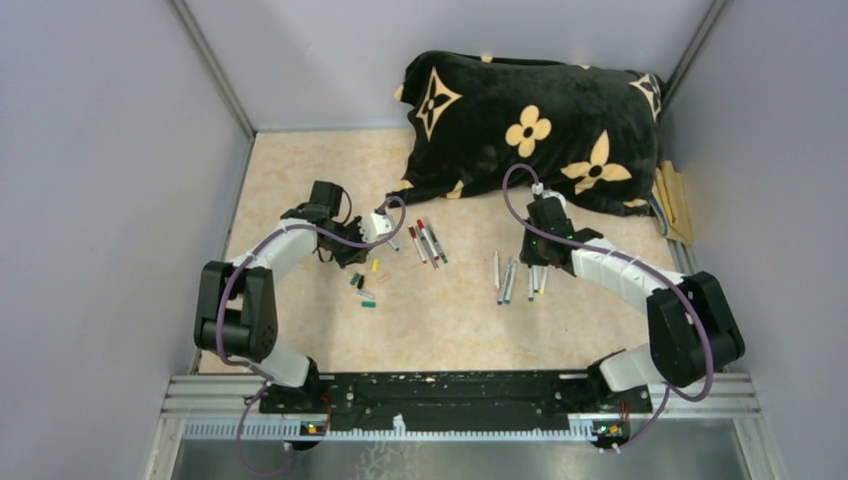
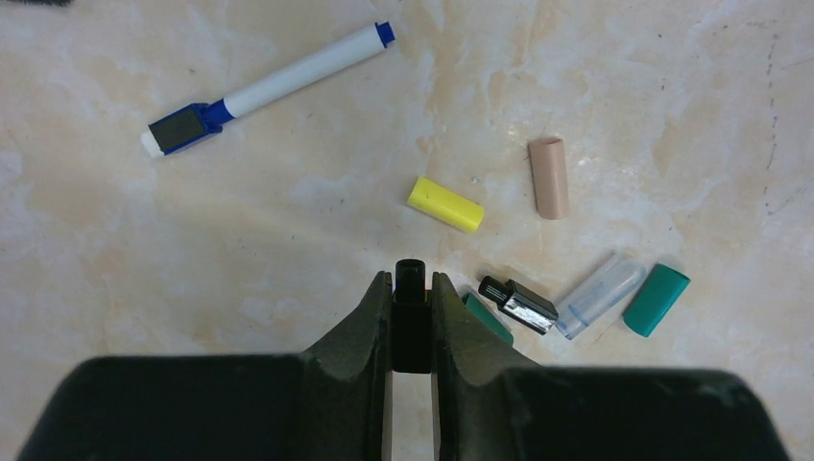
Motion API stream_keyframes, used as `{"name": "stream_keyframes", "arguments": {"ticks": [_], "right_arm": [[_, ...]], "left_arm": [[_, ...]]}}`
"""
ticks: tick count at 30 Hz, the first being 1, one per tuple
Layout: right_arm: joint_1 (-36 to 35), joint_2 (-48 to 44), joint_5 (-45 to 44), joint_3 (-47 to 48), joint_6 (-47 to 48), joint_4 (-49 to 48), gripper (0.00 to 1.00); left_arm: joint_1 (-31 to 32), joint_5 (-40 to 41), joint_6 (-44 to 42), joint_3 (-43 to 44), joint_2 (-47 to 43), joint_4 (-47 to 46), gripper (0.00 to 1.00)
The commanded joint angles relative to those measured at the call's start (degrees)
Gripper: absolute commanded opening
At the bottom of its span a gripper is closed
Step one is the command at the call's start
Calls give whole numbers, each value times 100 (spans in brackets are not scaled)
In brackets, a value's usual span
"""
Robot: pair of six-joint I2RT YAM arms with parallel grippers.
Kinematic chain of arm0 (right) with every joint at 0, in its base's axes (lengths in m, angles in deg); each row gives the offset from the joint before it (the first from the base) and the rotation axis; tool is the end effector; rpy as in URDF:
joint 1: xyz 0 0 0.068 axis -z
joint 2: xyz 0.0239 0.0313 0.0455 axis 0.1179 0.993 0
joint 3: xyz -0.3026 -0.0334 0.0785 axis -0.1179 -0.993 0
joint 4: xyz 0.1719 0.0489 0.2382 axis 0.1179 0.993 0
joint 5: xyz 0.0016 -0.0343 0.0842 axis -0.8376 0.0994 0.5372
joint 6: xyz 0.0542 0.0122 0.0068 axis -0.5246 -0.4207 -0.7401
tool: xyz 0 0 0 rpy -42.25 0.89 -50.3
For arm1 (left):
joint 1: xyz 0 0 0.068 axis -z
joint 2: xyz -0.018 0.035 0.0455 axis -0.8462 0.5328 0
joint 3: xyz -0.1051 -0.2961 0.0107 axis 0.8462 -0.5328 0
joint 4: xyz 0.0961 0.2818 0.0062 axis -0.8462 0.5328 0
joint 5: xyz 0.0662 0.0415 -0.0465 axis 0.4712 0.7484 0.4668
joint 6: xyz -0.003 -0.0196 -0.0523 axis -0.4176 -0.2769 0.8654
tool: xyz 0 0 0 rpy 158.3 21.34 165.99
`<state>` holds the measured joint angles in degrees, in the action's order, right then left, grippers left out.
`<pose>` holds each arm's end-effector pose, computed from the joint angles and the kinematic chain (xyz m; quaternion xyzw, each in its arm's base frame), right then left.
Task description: Open the pen caps
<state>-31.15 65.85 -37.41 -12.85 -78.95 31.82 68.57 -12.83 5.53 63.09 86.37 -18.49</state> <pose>0.2790 0.1200 0.2115 0.0479 0.9447 0.0726 0.3162 0.3139 -0.0761 0.2110 0.5838 0.7598 -0.1112 0.2639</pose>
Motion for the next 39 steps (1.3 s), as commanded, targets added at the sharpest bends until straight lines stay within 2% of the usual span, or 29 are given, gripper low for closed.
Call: {"name": "stream_keyframes", "arguments": {"ticks": [1, 10, 13, 18, 22, 24, 28, 29, 30, 31, 32, 39], "right_arm": [[39, 161, -49, -2, -13, -283, 9], [43, 316, 110, -104, -5, -405, 23], [39, 318, 155, -96, 10, -396, 27], [39, 188, 217, -17, 15, -351, 27], [26, -70, 295, 229, 68, -344, 28], [-13, -108, 357, 410, 199, -426, 32], [-396, 328, 388, 993, 486, -528, 36], [-532, 513, 373, 1232, 569, -536, 36], [-685, 714, 363, 1423, 643, -555, 35], [-822, 931, 358, 1612, 722, -581, 35], [-972, 1149, 367, 1802, 788, -600, 35], [-1516, 2494, 595, 2908, 944, -702, 30]], "left_arm": [[-108, -6, 131, -81, 219, -141, 15], [-136, -132, 166, -30, 340, -72, 39], [-136, -184, 179, 48, 394, 33, 41], [-136, -414, 274, 307, 360, 317, 43], [-259, -853, 422, 763, 233, 747, 45], [-377, -1084, 488, 1017, 183, 980, 50], [-616, -1408, 625, 1407, 51, 1397, 55], [-645, -1413, 673, 1454, 12, 1463, 58], [-666, -1402, 731, 1504, -26, 1516, 68], [-686, -1378, 788, 1550, -65, 1566, 91], [-696, -1348, 853, 1622, -102, 1645, 98], [-789, -1326, 1244, 2148, -522, 2173, 99]]}}
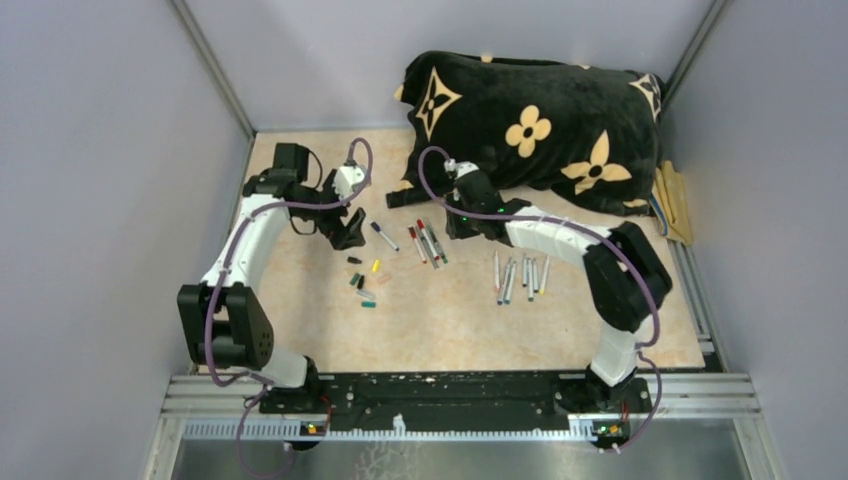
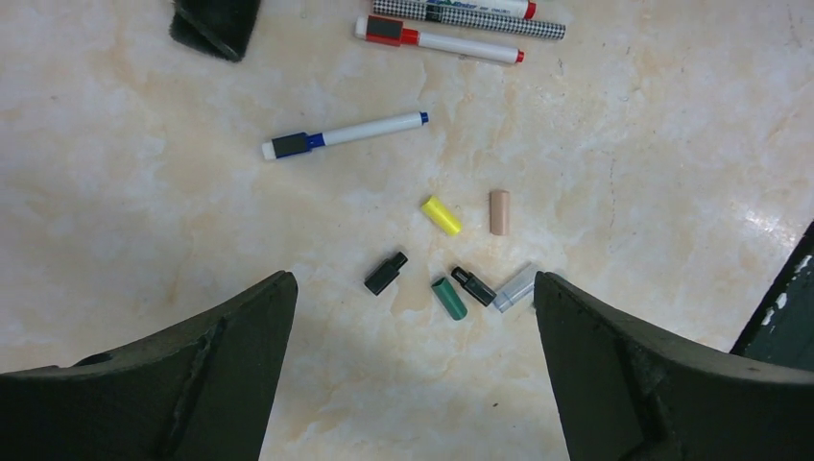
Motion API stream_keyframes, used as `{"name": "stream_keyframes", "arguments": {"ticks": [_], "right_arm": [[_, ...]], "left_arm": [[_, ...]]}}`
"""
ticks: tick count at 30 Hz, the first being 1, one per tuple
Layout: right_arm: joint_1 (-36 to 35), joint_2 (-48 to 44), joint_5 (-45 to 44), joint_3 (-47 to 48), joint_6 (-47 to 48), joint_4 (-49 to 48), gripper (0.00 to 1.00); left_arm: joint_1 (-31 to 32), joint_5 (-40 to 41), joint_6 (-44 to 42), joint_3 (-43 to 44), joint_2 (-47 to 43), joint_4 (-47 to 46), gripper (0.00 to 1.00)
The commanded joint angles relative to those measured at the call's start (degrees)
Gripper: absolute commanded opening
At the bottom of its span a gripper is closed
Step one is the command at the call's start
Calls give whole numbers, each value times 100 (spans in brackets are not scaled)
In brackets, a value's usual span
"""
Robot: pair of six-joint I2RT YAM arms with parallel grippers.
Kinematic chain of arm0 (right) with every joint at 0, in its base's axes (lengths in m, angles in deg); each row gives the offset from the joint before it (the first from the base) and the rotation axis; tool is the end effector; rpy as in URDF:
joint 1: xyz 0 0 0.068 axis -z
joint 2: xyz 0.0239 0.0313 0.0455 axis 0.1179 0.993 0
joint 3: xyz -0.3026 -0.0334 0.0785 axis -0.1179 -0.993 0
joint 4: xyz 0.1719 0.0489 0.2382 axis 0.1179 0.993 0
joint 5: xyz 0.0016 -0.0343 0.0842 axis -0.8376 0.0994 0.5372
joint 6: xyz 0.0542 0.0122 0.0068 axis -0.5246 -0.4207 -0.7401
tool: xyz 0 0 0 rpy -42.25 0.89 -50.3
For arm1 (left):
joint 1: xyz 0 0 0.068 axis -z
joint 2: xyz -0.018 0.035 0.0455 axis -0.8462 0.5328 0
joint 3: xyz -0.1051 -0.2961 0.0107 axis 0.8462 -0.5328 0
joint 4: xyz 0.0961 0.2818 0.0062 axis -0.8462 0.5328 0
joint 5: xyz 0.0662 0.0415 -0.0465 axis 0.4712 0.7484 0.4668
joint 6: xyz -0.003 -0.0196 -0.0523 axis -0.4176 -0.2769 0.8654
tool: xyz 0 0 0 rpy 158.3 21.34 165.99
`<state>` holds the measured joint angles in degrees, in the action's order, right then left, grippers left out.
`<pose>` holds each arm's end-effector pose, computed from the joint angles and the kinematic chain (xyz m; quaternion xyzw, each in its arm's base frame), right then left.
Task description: Open the pen caps
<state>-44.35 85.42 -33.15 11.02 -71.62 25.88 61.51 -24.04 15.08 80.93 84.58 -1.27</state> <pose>0.3434 0.2604 0.2441 -0.1250 0.9071 0.1611 0.3681 0.3343 -0.0443 0.3124 0.4773 0.7987 -0.1952 0.3103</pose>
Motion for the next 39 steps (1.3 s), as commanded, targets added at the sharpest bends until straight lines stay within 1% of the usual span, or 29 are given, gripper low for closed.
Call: {"name": "stream_keyframes", "arguments": {"ticks": [1, 3, 7, 10, 15, 23, 30, 32, 33, 35, 39], "right_arm": [[-243, 696, 179, 656, 223, -98, 29], [-316, 966, 219, 880, 243, -55, 27], [-414, 1380, 189, 1207, 285, 43, 24], [-432, 1510, 151, 1295, 287, 66, 22], [-427, 1651, 2, 1288, 357, 87, 20], [-509, 1796, -143, 1222, 441, 119, 19], [-640, 1753, -549, 1179, 597, 258, 19], [-644, 1652, -635, 984, 596, 226, 15], [-640, 1568, -675, 869, 593, 184, 11], [-634, 1370, -717, 666, 577, 86, 0], [-556, 740, -445, 314, 597, -50, 0]], "left_arm": [[-96, -209, 313, 428, -431, 485, 99], [-142, -190, 375, 487, -639, 447, 99], [-214, -221, 507, 348, -1151, 43, 99], [-217, -215, 622, 221, -1352, -170, 99], [-230, -95, 769, 248, -1297, -183, 99], [-240, -260, 878, 296, -1390, -247, 99], [-241, -131, 865, 316, -1315, -221, 99], [-242, -151, 884, 308, -1303, -225, 99], [-245, -160, 898, 293, -1293, -248, 99], [-247, -205, 926, 250, -1260, -285, 99], [-246, -329, 698, -70, -1240, -440, 99]]}}
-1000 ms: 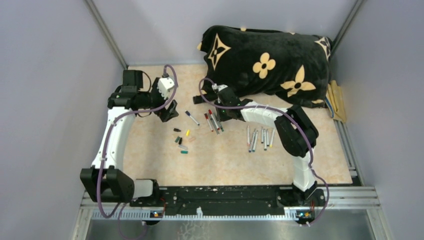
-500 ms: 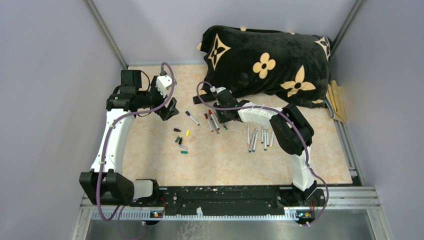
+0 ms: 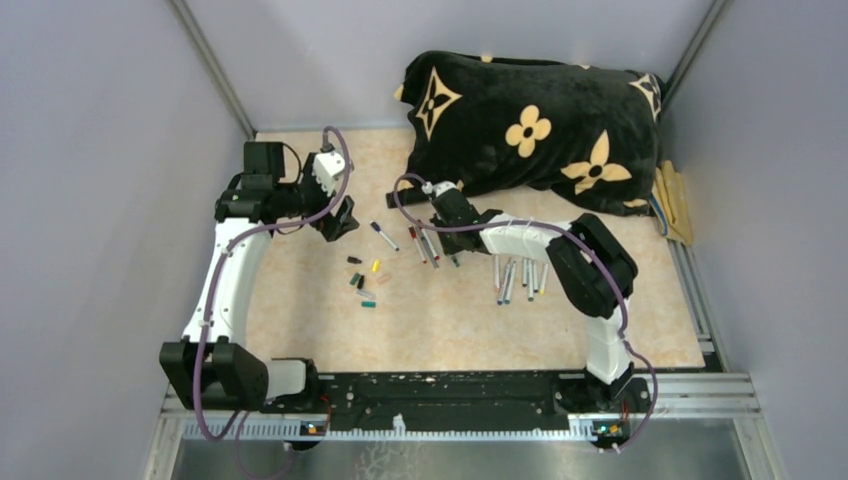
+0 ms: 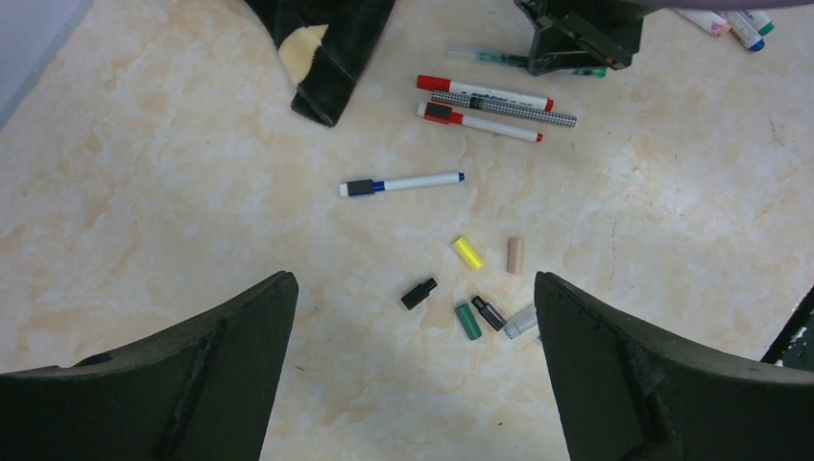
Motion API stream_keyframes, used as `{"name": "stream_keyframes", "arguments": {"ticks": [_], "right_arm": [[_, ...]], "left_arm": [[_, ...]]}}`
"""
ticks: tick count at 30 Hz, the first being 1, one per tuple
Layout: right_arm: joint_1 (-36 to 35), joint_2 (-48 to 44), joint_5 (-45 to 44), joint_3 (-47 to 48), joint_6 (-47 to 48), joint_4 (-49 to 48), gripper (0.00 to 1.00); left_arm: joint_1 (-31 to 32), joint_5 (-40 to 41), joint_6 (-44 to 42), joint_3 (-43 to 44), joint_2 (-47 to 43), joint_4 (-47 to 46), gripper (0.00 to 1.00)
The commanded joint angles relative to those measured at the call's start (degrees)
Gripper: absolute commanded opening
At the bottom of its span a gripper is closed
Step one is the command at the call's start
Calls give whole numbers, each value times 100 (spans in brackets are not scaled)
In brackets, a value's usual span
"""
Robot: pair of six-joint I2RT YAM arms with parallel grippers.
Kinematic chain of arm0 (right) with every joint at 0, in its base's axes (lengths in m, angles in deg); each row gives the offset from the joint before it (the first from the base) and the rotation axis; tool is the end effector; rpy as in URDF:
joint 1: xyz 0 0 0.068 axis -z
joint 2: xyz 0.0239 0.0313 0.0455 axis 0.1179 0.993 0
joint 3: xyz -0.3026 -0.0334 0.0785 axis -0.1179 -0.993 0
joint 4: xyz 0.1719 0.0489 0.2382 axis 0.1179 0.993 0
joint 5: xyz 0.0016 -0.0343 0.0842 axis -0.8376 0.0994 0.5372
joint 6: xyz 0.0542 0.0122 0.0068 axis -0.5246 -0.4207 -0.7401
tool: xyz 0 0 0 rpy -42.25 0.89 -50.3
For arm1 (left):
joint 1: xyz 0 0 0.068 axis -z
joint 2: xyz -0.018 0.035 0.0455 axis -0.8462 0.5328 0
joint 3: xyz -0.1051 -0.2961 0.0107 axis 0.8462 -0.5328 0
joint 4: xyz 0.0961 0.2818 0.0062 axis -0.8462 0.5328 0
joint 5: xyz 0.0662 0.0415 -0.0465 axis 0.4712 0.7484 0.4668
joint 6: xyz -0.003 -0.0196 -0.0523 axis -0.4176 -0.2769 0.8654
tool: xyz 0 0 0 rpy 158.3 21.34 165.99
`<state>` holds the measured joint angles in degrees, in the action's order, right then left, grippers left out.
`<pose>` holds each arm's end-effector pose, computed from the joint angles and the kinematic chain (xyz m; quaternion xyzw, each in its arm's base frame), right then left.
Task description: Open the pen caps
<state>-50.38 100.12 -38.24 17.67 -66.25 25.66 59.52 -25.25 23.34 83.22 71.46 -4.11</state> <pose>0.3508 0.3253 0.1728 -0.2081 0.9153 0.0945 0.3317 0.2866 -0.0319 0.3970 0.4334 0.7748 -0.1583 0.4321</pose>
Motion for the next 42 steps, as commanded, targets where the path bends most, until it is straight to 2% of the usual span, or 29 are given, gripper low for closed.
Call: {"name": "stream_keyframes", "arguments": {"ticks": [1, 4, 9, 16, 20, 25, 29, 32, 36, 38, 42], "right_arm": [[89, -915, 168, -438, 31, -78, 0], [286, -1431, 785, -664, -48, -158, 0], [499, -1955, 2446, -904, -66, -42, 0], [496, -1988, 4476, -876, -120, 246, 0], [495, -1898, 5542, -804, -287, 152, 0], [491, -1806, 6340, -878, -560, -209, 0], [468, -1679, 6610, -843, -591, -216, 0], [397, -1588, 6698, -784, -636, -250, 0], [335, -1424, 6728, -655, -666, -230, 0], [331, -1359, 6759, -625, -752, -302, 0], [330, -1269, 6820, -521, -806, -332, 0]], "left_arm": [[-43, -283, -255, -424, 77, -178, 99], [-40, -560, -705, -842, 118, -194, 99], [218, -971, -1356, -1163, 204, -48, 99], [1459, -427, -1705, -1362, 82, -265, 99], [1917, -137, -1907, -1421, 48, -330, 99], [2107, -10, -2080, -1416, 131, -215, 99], [2130, -71, -2141, -1455, 100, -233, 98], [2175, -158, -2172, -1451, 107, -199, 93], [2239, -221, -2289, -1390, 162, -44, 79], [2268, -234, -2364, -1348, 204, 89, 71], [2345, -158, -2668, -1296, 299, 496, 49]]}}
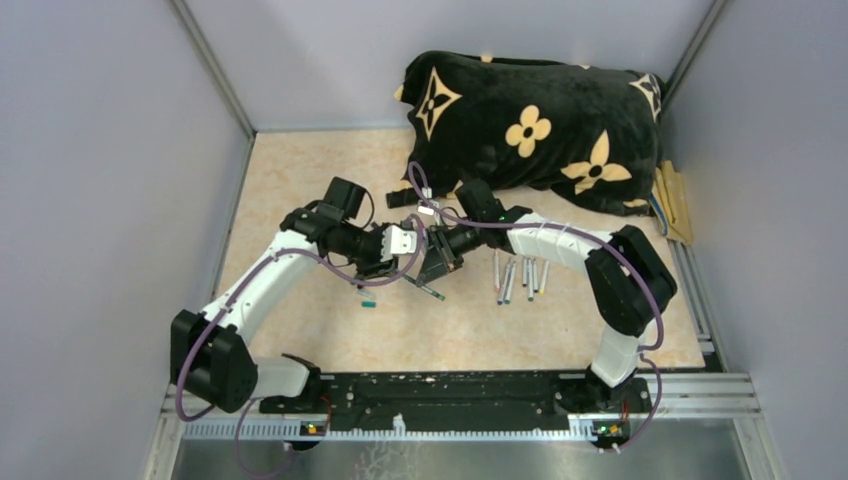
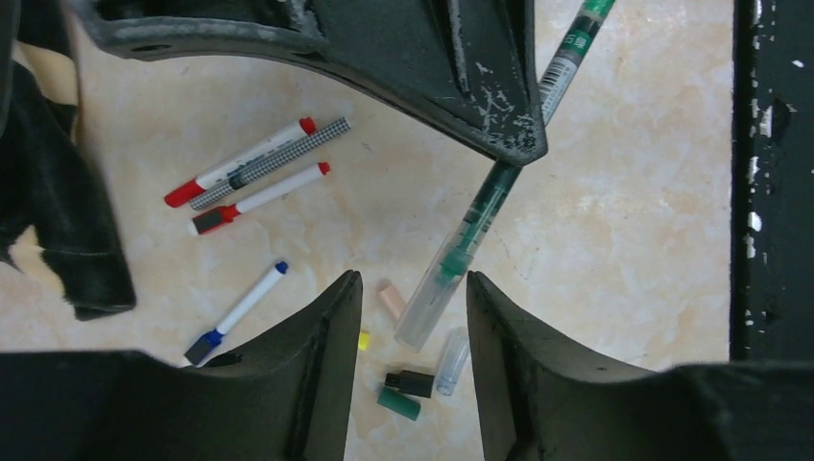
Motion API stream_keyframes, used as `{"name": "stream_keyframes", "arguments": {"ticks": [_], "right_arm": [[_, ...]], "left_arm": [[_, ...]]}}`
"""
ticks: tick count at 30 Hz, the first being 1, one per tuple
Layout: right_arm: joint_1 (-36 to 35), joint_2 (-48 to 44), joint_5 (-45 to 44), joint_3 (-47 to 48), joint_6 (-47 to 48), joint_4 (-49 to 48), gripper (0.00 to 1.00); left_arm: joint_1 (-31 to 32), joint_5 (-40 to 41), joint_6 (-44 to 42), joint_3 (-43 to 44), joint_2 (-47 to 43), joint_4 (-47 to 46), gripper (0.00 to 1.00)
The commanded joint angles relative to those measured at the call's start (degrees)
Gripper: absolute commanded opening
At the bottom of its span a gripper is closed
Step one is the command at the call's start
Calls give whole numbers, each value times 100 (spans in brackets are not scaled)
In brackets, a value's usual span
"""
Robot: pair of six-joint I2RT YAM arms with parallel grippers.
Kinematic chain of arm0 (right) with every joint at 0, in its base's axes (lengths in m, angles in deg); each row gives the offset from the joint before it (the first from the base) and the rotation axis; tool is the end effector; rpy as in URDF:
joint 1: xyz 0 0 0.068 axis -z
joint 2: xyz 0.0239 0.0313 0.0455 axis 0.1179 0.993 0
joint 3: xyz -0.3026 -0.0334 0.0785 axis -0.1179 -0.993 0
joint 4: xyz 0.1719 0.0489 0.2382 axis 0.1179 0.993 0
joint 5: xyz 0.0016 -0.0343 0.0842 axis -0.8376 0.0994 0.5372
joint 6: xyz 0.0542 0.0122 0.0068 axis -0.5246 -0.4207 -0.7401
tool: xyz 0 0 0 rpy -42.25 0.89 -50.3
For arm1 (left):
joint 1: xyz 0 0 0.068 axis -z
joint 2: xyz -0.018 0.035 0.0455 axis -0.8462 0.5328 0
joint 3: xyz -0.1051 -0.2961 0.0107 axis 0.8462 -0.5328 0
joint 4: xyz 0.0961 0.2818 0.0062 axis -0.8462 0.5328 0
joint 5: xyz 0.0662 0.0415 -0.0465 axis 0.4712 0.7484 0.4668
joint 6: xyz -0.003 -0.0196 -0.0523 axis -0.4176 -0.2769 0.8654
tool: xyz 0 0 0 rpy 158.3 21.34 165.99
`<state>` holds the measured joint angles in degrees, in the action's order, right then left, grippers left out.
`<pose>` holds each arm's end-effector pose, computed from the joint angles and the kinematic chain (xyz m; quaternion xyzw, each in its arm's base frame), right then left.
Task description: Open the pen caps
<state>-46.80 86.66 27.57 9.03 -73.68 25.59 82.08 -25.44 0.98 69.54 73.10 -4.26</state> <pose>0.2977 0.2920 0.2356 -0.3036 0.7790 0.5454 0.0601 0.2462 -0.1367 0.3062 0.6947 0.6056 -0.2130 0.3244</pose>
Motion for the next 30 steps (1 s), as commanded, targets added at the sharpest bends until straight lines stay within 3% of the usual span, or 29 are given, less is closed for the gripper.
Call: {"name": "stream_keyframes", "arguments": {"ticks": [1, 9, 12, 16, 22, 26, 30], "right_arm": [[-31, 83, 246, 366, -41, -296, 0], [-29, 161, 276, 534, 21, -124, 0], [-28, 173, 322, 513, -85, -227, 0], [-31, 197, 368, 405, -291, -487, 0], [-88, 215, 434, 172, -733, -1093, 28], [-220, 293, 451, 165, -735, -1100, 34], [-264, 298, 474, 108, -775, -1175, 30]], "left_arm": [[96, -98, -501, 83, 161, 621, 47], [129, 201, -651, -45, 7, 628, 55], [150, 224, -595, -53, -110, 468, 47], [211, 287, -564, -52, -198, 361, 24], [247, 341, -514, -42, -291, 271, 1], [245, 276, -471, 12, -335, 237, 0], [249, 326, -486, 35, -322, 260, 0]]}}
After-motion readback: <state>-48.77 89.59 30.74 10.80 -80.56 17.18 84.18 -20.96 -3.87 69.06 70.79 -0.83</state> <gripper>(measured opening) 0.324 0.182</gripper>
